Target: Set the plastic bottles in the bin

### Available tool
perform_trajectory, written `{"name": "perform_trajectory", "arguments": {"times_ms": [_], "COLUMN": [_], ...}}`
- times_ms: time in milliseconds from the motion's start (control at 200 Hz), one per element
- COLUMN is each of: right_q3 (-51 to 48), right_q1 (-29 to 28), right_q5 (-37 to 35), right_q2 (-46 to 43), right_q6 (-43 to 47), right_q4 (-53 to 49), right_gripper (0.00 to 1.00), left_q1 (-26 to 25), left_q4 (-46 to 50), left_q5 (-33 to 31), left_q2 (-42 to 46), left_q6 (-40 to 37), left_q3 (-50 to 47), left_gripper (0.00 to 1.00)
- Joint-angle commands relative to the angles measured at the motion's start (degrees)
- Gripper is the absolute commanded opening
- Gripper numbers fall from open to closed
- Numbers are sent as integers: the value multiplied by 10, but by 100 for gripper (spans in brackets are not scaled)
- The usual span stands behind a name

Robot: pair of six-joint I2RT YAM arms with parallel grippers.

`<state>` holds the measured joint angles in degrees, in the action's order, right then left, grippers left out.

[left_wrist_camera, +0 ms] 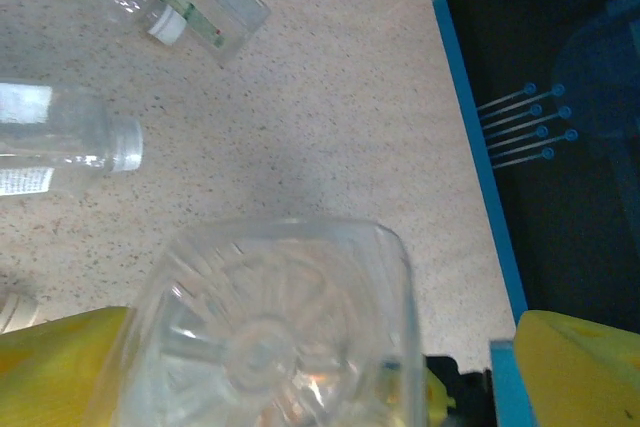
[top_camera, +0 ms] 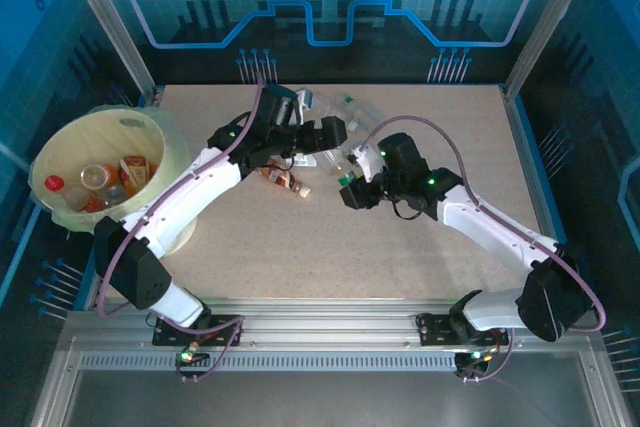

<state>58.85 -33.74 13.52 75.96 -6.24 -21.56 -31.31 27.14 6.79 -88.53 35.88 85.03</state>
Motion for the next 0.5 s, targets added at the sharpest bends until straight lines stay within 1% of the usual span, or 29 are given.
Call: {"name": "perform_trajectory", "arguments": {"times_ms": [0, 280, 385, 495], "right_q3": [18, 28, 38, 46], "right_q1": [-11, -17, -19, -20], "right_q5": [-9, -15, -13, -9], "right_q2": [-24, -24, -18, -13], "right_q6": [-1, -12, -14, -12], "right_q4": [37, 63, 61, 53], "right_gripper": [37, 38, 40, 46], "left_q1": [-3, -9, -11, -12], "left_q4": [-17, -25, -43, -45], "left_q5": [-18, 37, 53, 54], "left_q2": [-1, -8, -4, -5], "left_q6": [17, 19, 22, 20], "left_q3": [3, -2, -9, -8], "left_gripper": [95, 85, 76, 66]}}
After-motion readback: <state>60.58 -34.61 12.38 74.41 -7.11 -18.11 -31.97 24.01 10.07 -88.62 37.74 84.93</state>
